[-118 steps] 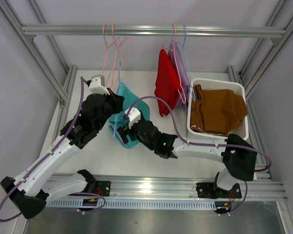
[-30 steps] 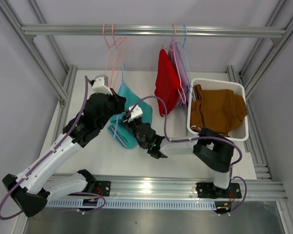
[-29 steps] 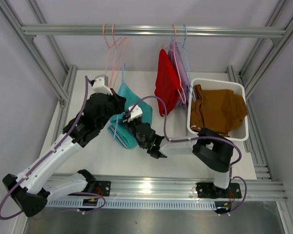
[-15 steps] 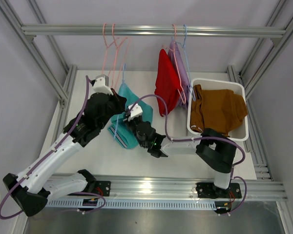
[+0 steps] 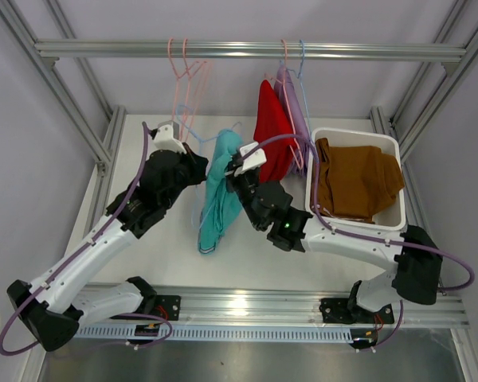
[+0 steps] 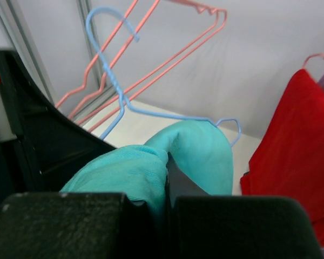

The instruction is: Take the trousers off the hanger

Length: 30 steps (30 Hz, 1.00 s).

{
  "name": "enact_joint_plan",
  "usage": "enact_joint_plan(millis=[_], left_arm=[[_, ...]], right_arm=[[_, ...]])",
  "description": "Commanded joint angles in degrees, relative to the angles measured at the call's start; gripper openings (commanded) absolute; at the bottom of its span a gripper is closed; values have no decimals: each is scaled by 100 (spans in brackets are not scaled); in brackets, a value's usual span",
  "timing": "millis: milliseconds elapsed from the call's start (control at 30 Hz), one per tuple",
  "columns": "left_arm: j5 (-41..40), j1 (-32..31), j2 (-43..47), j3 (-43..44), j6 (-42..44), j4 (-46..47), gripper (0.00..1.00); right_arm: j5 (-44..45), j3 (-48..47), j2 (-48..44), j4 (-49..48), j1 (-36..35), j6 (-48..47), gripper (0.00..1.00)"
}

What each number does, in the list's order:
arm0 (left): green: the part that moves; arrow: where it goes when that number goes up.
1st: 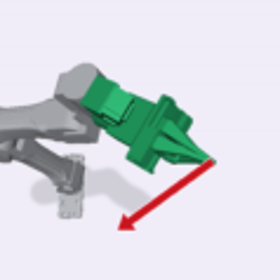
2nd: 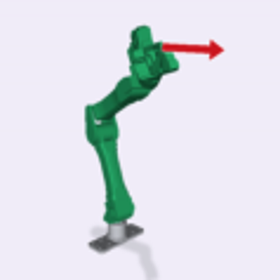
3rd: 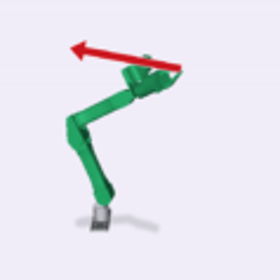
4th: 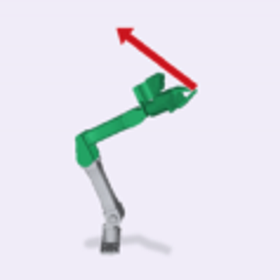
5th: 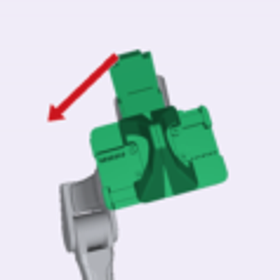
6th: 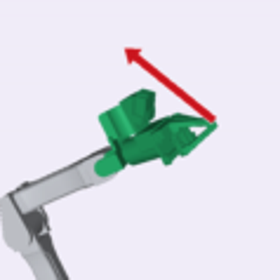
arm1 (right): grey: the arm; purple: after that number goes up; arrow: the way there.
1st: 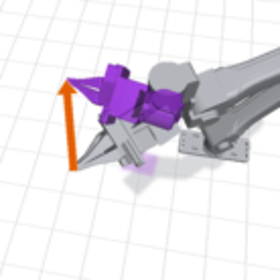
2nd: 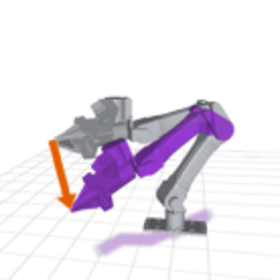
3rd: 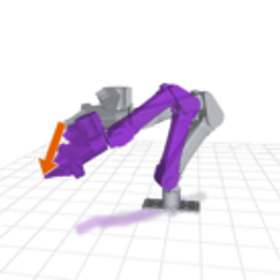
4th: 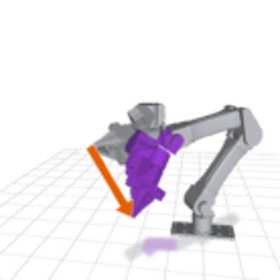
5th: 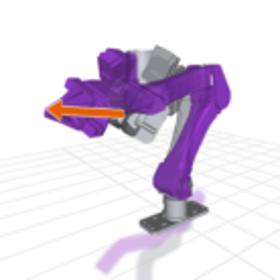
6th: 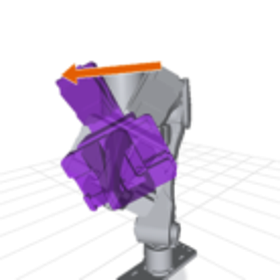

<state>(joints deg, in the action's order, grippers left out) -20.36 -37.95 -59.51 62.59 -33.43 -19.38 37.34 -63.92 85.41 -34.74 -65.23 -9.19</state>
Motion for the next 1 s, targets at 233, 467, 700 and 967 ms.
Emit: enact_joint_plan(millis=[233,467,700,967], left_arm=[[-82,25,-105,131,126,145,0],[-82,25,-175,148,126,118,0],[-47,25,-175,157,126,118,0],[-29,16,-202,157,126,110,0]], right_arm=[[282,-1148,-946,537,160,-759,0],[651,-2528,-1332,1714,195,-1488,0],[1345,-2845,-1974,1901,142,-2393,0],[2311,-2801,-2362,1067,177,-3834,0]])
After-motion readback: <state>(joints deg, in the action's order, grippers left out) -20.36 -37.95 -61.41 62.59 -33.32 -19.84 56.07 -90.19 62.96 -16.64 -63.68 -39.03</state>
